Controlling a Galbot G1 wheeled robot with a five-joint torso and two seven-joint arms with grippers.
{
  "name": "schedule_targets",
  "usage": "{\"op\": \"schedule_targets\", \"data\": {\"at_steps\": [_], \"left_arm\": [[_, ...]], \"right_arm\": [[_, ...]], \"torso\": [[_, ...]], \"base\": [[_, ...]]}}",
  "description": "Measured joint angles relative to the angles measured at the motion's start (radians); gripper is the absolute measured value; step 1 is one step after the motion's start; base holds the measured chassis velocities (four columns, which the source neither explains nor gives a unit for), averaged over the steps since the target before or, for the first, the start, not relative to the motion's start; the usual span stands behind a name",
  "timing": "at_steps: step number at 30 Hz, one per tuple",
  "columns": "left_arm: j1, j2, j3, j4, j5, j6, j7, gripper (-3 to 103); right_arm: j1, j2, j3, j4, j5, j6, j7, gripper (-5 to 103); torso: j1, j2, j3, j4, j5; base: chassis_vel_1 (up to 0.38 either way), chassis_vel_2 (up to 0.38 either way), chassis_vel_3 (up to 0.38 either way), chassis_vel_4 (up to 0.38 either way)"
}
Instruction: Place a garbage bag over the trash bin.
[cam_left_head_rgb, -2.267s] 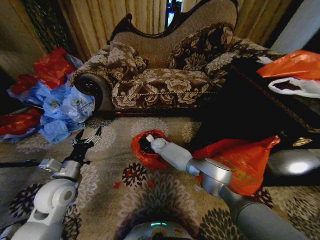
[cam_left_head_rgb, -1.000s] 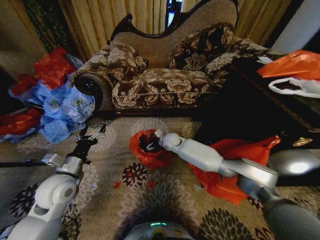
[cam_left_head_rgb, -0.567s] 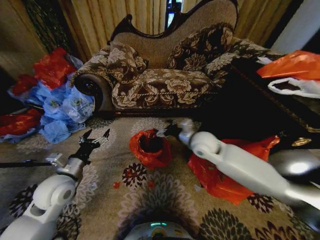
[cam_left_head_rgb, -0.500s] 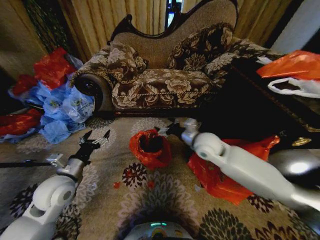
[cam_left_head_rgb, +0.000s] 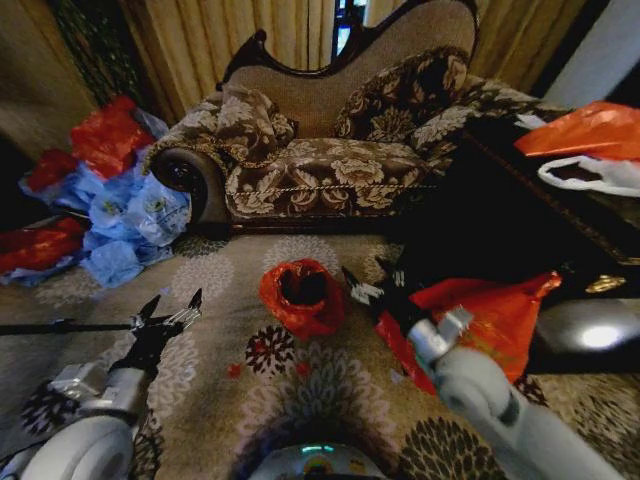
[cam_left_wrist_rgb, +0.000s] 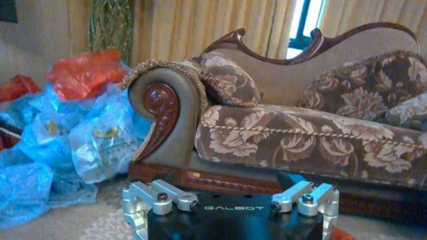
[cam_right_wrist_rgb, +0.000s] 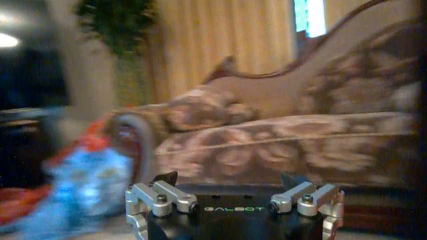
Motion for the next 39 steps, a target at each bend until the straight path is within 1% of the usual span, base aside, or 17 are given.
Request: {"op": "schedule_targets", "data": {"at_steps": [1, 2, 4, 5, 6, 7, 8, 10, 12, 13, 16, 22, 26, 29, 32, 34, 39], "left_arm": [[0.0, 0.0, 0.0, 0.0, 0.0, 0.0, 0.0, 100], [0.003, -0.011, 0.002, 0.003, 0.009, -0.005, 0.009, 100], [0.015, -0.034, 0.022, 0.006, 0.039, -0.019, 0.027, 100], [0.024, -0.049, 0.042, 0.005, 0.058, -0.025, 0.034, 100], [0.024, -0.049, 0.042, 0.005, 0.058, -0.025, 0.034, 100], [0.041, -0.069, 0.078, -0.006, 0.084, -0.032, 0.041, 100], [0.054, -0.084, 0.104, -0.015, 0.104, -0.036, 0.05, 100], [0.065, -0.1, 0.13, -0.023, 0.125, -0.042, 0.057, 100], [0.093, -0.134, 0.188, -0.029, 0.177, -0.062, 0.076, 100], [0.093, -0.134, 0.188, -0.029, 0.177, -0.062, 0.076, 100], [0.153, -0.141, 0.293, -0.029, 0.254, -0.101, 0.113, 100], [0.207, -0.091, 0.336, -0.029, 0.295, -0.134, 0.139, 100], [0.207, -0.053, 0.295, -0.031, 0.256, -0.135, 0.139, 100], [0.19, -0.052, 0.225, -0.032, 0.178, -0.131, 0.133, 100], [0.167, -0.053, 0.172, -0.032, 0.136, -0.141, 0.129, 100], [0.147, -0.046, 0.139, -0.032, 0.124, -0.144, 0.13, 100], [0.136, -0.05, 0.137, -0.032, 0.104, -0.142, 0.127, 100]], "right_arm": [[0.0, 0.0, 0.0, 0.0, 0.0, 0.0, 0.0, 100], [-0.108, 0.054, 0.057, 0.0, -0.066, 0.044, -0.016, 100], [-0.283, 0.162, 0.122, 0.0, -0.183, 0.11, -0.028, 100], [-0.329, 0.206, 0.141, -0.002, -0.246, 0.138, -0.029, 100], [-0.329, 0.206, 0.141, -0.002, -0.246, 0.138, -0.029, 100], [-0.369, 0.261, 0.154, -0.003, -0.328, 0.16, -0.024, 100], [-0.383, 0.299, 0.155, -0.001, -0.377, 0.162, -0.002, 100], [-0.392, 0.33, 0.152, 0.004, -0.405, 0.158, 0.015, 100], [-0.406, 0.402, 0.137, 0.03, -0.452, 0.137, 0.048, 100], [-0.406, 0.402, 0.137, 0.03, -0.452, 0.137, 0.048, 100], [-0.437, 0.501, 0.158, 0.119, -0.481, 0.116, 0.026, 100], [-0.451, 0.536, 0.207, 0.175, -0.399, 0.131, -0.065, 100], [-0.465, 0.543, 0.24, 0.177, -0.387, 0.111, -0.101, 100], [-0.467, 0.527, 0.252, 0.177, -0.374, 0.095, -0.131, 100], [-0.471, 0.52, 0.26, 0.177, -0.373, 0.078, -0.15, 100], [-0.472, 0.522, 0.266, 0.177, -0.383, 0.076, -0.157, 100], [-0.461, 0.523, 0.246, 0.175, -0.395, 0.079, -0.158, 100]], "torso": [[0.0, 0.0, 0.0, 0.0, 0.0], [0.0, 0.0, 0.0, -0.0003, -0.0026], [0.0, 0.0, 0.0, -0.0006, -0.0005], [0.0, 0.0, 0.0, -0.0007, -0.0014], [0.0, 0.0, 0.0, -0.0007, -0.0014], [0.0, 0.0, 0.0, -0.0008, -0.0021], [0.0, 0.0, 0.0, -0.0001, -0.0016], [0.0, 0.0, 0.0, 0.0005, -0.0016], [0.0, 0.0, 0.0, -0.0001, -0.0013], [0.0, 0.0, 0.0, -0.0001, -0.0013], [0.0, 0.0, 0.0, 0.0, -0.0016], [0.0, 0.0, 0.0, 0.0004, -0.0016], [0.0, 0.0, 0.0, 0.0, -0.0015], [0.0, 0.0, 0.0, 0.0, -0.0016], [0.0, 0.0, 0.0, 0.0005, -0.0014], [0.0, 0.0, 0.0, -0.0003, -0.0017], [0.0, 0.0, 0.0, 0.0, -0.0014]], "base": [[0.0, 0.0, 0.0, 0.0], [0.0, 0.0, 0.0, 0.0], [0.0, 0.0, 0.0, 0.0], [0.0, 0.0, 0.0, 0.0], [0.0, 0.0, 0.0, 0.0], [0.0, 0.0, 0.0, 0.0], [0.0, 0.0, 0.0, 0.0], [0.0, 0.0, 0.0, 0.0], [0.0, 0.0, 0.0, 0.0], [0.0, 0.0, 0.0, 0.0], [0.0, 0.0, 0.0, 0.0], [0.0, 0.0, 0.0, 0.0], [0.0, 0.0, 0.0, 0.0], [0.0, 0.0, 0.0, 0.0], [0.0, 0.0, 0.0, 0.0], [0.0, 0.0, 0.0, 0.0], [0.0, 0.0, 0.0, 0.0]]}}
